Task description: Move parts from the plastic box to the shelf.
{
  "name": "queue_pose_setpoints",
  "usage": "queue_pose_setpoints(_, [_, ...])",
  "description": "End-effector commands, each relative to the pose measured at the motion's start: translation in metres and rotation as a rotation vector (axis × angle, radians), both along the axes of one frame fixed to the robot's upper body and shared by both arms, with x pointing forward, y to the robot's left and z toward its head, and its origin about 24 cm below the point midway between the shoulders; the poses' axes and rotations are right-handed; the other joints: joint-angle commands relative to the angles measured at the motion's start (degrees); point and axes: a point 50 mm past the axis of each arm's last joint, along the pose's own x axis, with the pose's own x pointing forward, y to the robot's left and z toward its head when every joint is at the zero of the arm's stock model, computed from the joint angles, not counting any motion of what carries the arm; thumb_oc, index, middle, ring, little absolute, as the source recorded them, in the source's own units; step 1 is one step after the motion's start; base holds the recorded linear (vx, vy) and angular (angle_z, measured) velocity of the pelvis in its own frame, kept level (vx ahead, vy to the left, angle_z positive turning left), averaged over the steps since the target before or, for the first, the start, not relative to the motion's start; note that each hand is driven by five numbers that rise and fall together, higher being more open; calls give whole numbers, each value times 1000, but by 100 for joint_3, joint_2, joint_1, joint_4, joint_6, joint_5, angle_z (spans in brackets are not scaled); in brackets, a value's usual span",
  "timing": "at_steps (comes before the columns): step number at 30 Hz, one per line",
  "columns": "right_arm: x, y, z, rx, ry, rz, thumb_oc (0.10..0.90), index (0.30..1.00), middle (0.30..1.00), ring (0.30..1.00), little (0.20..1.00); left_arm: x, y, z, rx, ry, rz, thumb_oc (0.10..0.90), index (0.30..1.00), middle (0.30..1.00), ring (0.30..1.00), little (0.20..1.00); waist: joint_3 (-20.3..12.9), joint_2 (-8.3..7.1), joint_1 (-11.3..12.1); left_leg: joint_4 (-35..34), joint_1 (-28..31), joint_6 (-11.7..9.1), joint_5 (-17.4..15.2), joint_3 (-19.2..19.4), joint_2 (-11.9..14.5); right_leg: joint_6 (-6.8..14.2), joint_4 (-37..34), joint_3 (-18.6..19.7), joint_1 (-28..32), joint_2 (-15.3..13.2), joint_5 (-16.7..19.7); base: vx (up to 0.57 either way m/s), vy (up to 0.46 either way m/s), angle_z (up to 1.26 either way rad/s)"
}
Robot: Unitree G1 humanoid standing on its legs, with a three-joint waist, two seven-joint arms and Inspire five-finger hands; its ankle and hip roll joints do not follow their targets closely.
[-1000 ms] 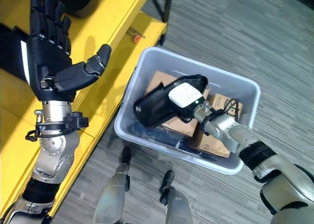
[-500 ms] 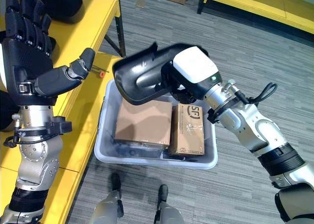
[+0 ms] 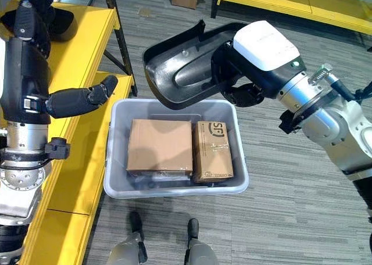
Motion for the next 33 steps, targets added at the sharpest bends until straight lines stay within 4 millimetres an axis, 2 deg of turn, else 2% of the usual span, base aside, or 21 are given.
queue_pose_setpoints(1, [6, -2, -2, 71, 30, 24, 400, 300, 300, 300, 300, -2, -8, -12, 205, -24, 4, 900, 1000, 1000, 1000, 1000, -1984, -40, -90, -98, 185, -668, -128, -62, 799, 572, -10, -237, 392, -447, -95, -8, -6, -4])
queue_pose_setpoints(2, [6, -2, -2, 71, 29, 24, 400, 300, 300, 300, 300, -2, -8, -12, 205, -25, 5, 900, 1000, 1000, 1000, 1000, -1981, -40, -88, -98, 170, -662, -105, -61, 802, 566, -10, -232, 376, -443, -77, 0, 0, 0])
queue_pose_setpoints(3, [6, -5, 0, 56, 31, 11, 400, 300, 300, 300, 300, -2, -10, -8, 318, -55, 31, 900, 1000, 1000, 1000, 1000, -1995, -39, -101, -98, 196, -682, -123, -62, 810, 573, -10, -244, 403, -431, -102, 0, 0, 0])
queue_pose_setpoints(5, [7, -6, -1, 46, 31, 1, 400, 300, 300, 300, 300, -2, -16, -5, 422, -107, 46, 900, 1000, 1000, 1000, 1000, -2007, -34, -111, -98, 178, -685, -99, -68, 828, 569, -10, -244, 390, -416, -87, 0, 0, 0])
queue_pose_setpoints(6, [8, -7, 0, 30, 32, -5, 400, 300, 300, 300, 300, -5, -24, 0, 566, -159, 48, 900, 1000, 1000, 1000, 1000, -2018, -31, -136, -98, 215, -708, -133, -70, 841, 586, -10, -256, 426, -418, -115, 0, 0, 0])
queue_pose_setpoints(7, [8, -7, 0, 31, 31, -4, 400, 300, 300, 300, 300, -5, -24, 0, 567, -161, 48, 900, 1000, 1000, 1000, 1000, -2017, -31, -132, -98, 199, -702, -109, -68, 845, 580, -10, -251, 409, -413, -96, 0, 0, 0])
queue_pose_setpoints(10, [11, -4, 2, 30, 19, 2, 400, 300, 300, 300, 300, -4, -37, 1, 711, -206, 11, 900, 1000, 1000, 1000, 1000, -2034, -15, -184, -98, 242, -733, -132, -42, 875, 586, -10, -226, 428, -393, -134, 0, 0, 0])
queue_pose_setpoints(14, [15, -3, 2, 33, 21, 5, 400, 300, 300, 300, 300, -3, -47, -1, 768, -221, -31, 900, 1000, 1000, 1000, 1000, -2057, -4, -210, -98, 232, -744, -91, -31, 921, 560, -10, -197, 407, -351, -137, 0, 0, 0])
queue_pose_setpoints(24, [20, -1, 7, 59, -16, 2, 400, 300, 300, 300, 300, 3, -58, -11, 766, -217, -64, 900, 1000, 1000, 1000, 1000, -2034, 7, -226, -98, 283, -775, -73, -25, 991, 511, -10, -191, 476, -295, -196, 0, 0, 0])
queue_pose_setpoints(33, [21, 5, 15, 100, -55, 23, 400, 300, 300, 300, 300, 11, -61, -23, 654, -171, -54, 900, 1000, 1000, 1000, 1000, -2001, -11, -236, -98, 304, -770, -87, -35, 1027, 477, -10, -156, 491, -260, -234, 0, 0, 0])
